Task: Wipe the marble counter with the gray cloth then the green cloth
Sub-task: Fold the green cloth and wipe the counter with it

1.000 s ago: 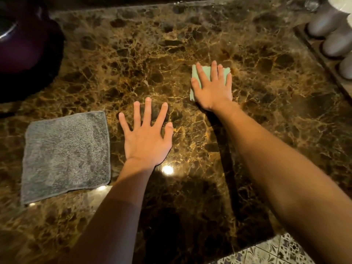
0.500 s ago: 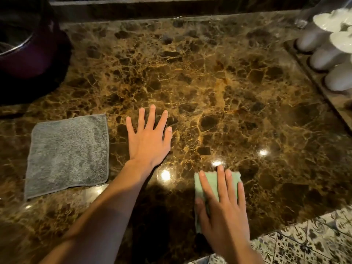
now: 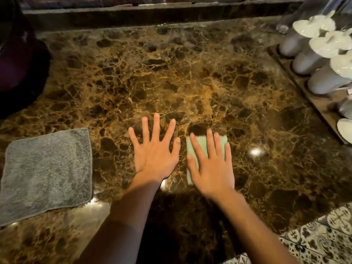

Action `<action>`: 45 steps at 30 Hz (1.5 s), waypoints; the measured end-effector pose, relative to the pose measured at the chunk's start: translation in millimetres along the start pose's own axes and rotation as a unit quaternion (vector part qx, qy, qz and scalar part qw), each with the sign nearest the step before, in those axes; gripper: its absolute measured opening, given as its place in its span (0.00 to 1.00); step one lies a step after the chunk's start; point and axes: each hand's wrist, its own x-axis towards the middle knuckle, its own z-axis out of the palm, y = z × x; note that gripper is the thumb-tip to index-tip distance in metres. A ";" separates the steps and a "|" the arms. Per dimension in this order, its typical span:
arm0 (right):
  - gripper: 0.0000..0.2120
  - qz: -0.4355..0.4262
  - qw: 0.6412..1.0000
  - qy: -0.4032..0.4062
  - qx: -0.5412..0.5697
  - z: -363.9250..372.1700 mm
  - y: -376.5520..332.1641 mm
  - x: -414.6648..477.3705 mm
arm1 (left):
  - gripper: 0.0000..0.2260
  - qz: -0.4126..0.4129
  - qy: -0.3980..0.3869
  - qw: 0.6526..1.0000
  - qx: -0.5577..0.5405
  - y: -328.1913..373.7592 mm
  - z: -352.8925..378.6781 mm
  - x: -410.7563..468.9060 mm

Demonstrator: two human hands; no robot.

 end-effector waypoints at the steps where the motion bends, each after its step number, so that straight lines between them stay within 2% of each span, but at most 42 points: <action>1: 0.30 0.005 1.000 0.005 0.002 -6.0 1.7 27.7 | 0.27 -0.001 0.000 1.000 0.000 0.4 -0.2 0.4; 7: 0.29 0.049 0.999 -0.014 0.009 -35.6 6.1 157.3 | 0.27 -0.005 -0.008 1.000 -0.020 0.8 -1.0 2.1; 15: 0.29 0.059 0.998 -0.004 0.008 -42.0 8.0 185.0 | 0.27 0.000 -0.004 1.000 -0.028 0.4 -2.2 2.9; 20: 0.29 0.051 0.999 0.007 0.003 -24.6 4.2 108.3 | 0.27 -0.001 -0.003 1.000 -0.019 0.2 -1.9 3.1; 28: 0.29 0.011 0.999 0.026 0.024 25.7 1.8 -126.6 | 0.27 -0.004 -0.021 1.000 -0.017 -0.1 -3.0 3.6; 32: 0.29 0.032 0.999 0.029 -0.002 40.4 5.3 -170.3 | 0.27 -0.004 -0.016 1.000 -0.016 0.4 -2.0 4.0; 37: 0.28 0.014 0.999 0.024 0.031 22.1 8.1 -113.9 | 0.27 -0.004 -0.008 1.000 -0.014 1.0 -0.5 3.5; 40: 0.28 0.020 0.999 0.006 0.024 4.1 17.5 -38.6 | 0.27 -0.005 0.000 1.000 -0.006 1.5 0.0 3.2; 45: 0.29 0.051 0.998 0.021 0.026 -25.2 36.2 114.9 | 0.27 -0.010 0.002 1.000 0.001 1.0 3.3 4.1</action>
